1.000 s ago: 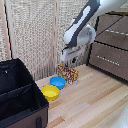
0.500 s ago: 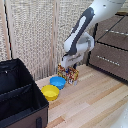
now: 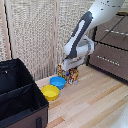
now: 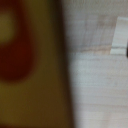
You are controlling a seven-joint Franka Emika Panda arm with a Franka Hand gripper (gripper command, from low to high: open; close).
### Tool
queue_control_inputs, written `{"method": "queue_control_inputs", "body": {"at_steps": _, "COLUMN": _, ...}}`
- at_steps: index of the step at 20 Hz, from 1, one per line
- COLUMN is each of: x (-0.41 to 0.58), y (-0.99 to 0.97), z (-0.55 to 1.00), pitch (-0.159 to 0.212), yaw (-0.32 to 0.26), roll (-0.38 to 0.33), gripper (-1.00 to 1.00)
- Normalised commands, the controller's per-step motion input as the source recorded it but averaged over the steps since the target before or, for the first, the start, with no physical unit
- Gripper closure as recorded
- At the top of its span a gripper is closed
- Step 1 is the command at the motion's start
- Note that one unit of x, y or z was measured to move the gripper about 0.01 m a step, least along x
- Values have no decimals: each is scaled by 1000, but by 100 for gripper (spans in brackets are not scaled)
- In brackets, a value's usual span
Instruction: Kindly direct your grabber toward the cereal bar. Delicately grip the cereal bar using your grabber. Transport the clutched cereal bar to the rear part of the organizer. Set the cereal bar down and place it in the rear section of the organizer.
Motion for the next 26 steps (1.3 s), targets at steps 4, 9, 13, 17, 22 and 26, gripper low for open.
{"method": "queue_control_inputs", "body": {"at_steps": 4, "x": -34, "y": 74, "z": 8, "pitch": -2, "yaw": -10, "roll": -9, "gripper": 100}}
{"method": "queue_control_inputs", "body": {"at_steps": 9, "x": 18, "y": 35, "z": 200, "pitch": -26, "yaw": -78, "roll": -3, "gripper": 100}}
{"method": "queue_control_inputs", "body": {"at_steps": 13, "x": 132, "y": 4, "z": 589, "pitch": 0, "yaw": -105, "roll": -6, "gripper": 100}}
{"method": "queue_control_inputs", "body": {"at_steps": 17, "x": 264, "y": 0, "z": 891, "pitch": 4, "yaw": -29, "roll": -20, "gripper": 100}}
{"method": "queue_control_inputs", "body": {"at_steps": 22, "x": 354, "y": 0, "z": 989, "pitch": 52, "yaw": -17, "roll": -68, "gripper": 100}}
{"method": "queue_control_inputs", "body": {"at_steps": 26, "x": 257, "y": 47, "z": 986, "pitch": 97, "yaw": -23, "roll": -44, "gripper": 100}}
